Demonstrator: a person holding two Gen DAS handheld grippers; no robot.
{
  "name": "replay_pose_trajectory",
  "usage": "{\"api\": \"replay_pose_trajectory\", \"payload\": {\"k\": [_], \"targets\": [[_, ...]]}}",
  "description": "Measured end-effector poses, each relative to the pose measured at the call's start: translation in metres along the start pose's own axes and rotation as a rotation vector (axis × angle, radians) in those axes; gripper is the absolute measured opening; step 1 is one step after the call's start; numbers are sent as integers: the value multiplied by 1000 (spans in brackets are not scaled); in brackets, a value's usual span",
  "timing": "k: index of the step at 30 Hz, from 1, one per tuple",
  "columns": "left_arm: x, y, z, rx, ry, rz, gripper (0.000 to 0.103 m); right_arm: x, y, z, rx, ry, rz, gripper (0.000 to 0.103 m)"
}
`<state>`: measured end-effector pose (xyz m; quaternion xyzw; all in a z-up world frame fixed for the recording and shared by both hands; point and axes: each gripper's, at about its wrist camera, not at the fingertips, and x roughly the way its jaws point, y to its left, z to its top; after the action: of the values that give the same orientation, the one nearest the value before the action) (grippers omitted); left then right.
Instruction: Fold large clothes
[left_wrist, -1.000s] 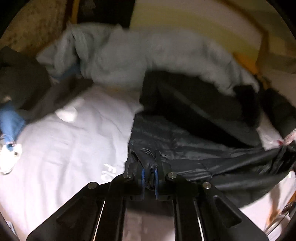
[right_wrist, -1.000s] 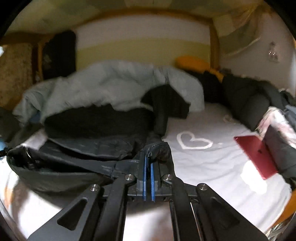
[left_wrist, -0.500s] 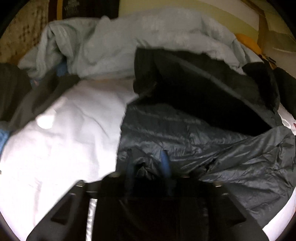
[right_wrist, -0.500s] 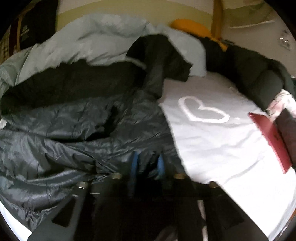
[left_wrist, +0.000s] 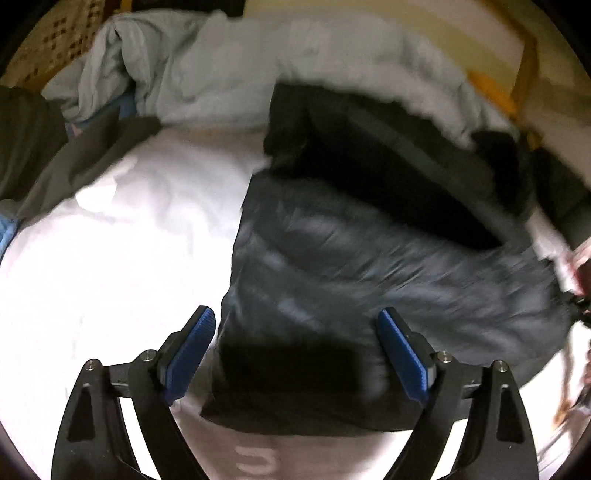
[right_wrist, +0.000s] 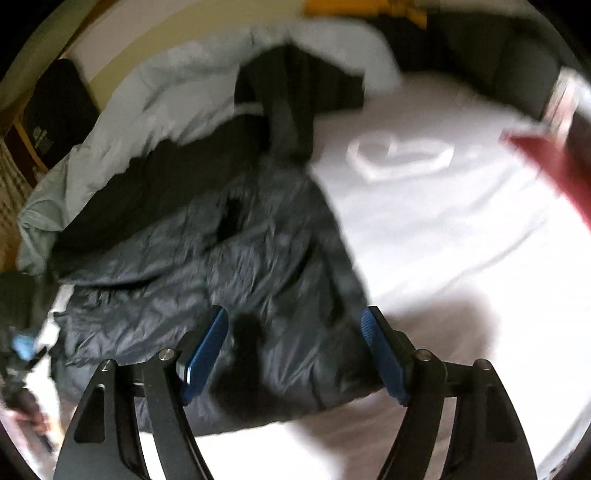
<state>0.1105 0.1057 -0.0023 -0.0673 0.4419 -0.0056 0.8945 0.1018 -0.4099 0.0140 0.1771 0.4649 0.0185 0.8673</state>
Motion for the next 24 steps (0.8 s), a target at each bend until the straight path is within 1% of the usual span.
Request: {"api": "replay_pose_trajectory", "payload": {"k": [1, 2, 3, 4, 5, 6, 7, 8, 9, 11, 13, 15, 17, 18, 19, 20, 21, 22, 23, 24], "targets": [[9, 1, -4, 1, 23, -9, 85, 8, 0, -1, -8, 36, -7, 76], [18, 2, -6, -7, 44, -21, 76, 12, 1, -3, -15, 46, -18, 75], [24, 4, -7, -21, 52, -35, 70, 16, 2, -4, -22, 46, -40, 62], [24, 5, -9, -34, 41, -36, 54, 17, 3, -5, -28, 37, -66, 51], [20, 4, -9, -39, 22, -22, 28, 16, 5, -7, -34, 20, -80, 31], [14, 3, -9, -40, 8, -24, 17, 13, 6, -9, -33, -1, -68, 14], [6, 1, -10, -51, 2, -14, 11, 9, 7, -11, -28, -22, -55, 9], [-7, 1, -11, -74, -16, -6, 8, -2, 9, -16, -19, -70, -60, 7], [-23, 0, -15, -95, -52, -12, 8, -17, 12, -22, -20, -124, -63, 6], [-58, -6, -28, -97, -126, 6, 7, -49, 22, -42, -60, -213, -69, 6], [-84, -10, -44, -86, -164, 12, 7, -71, 25, -66, -73, -252, -94, 6], [-100, -10, -62, -83, -171, 7, 7, -81, 22, -88, -64, -254, -109, 6], [-101, -11, -75, -71, -149, 11, 7, -81, 15, -108, -27, -220, -114, 6], [-95, -13, -81, -50, -131, 32, 8, -77, 13, -111, -24, -194, -123, 6], [-87, -15, -85, -22, -109, 69, 11, -68, 14, -115, -36, -149, -151, 6], [-78, -17, -88, 3, -93, 107, 17, -63, 16, -114, -46, -124, -175, 8], [-72, -17, -89, 21, -90, 133, 20, -60, 21, -112, -62, -123, -204, 9], [-70, -17, -92, 46, -102, 151, 23, -61, 26, -111, -89, -154, -232, 11], [-70, -20, -92, 68, -121, 170, 23, -66, 27, -110, -115, -189, -264, 18], [-75, -21, -93, 82, -142, 175, 24, -70, 32, -111, -141, -224, -303, 27]]}}
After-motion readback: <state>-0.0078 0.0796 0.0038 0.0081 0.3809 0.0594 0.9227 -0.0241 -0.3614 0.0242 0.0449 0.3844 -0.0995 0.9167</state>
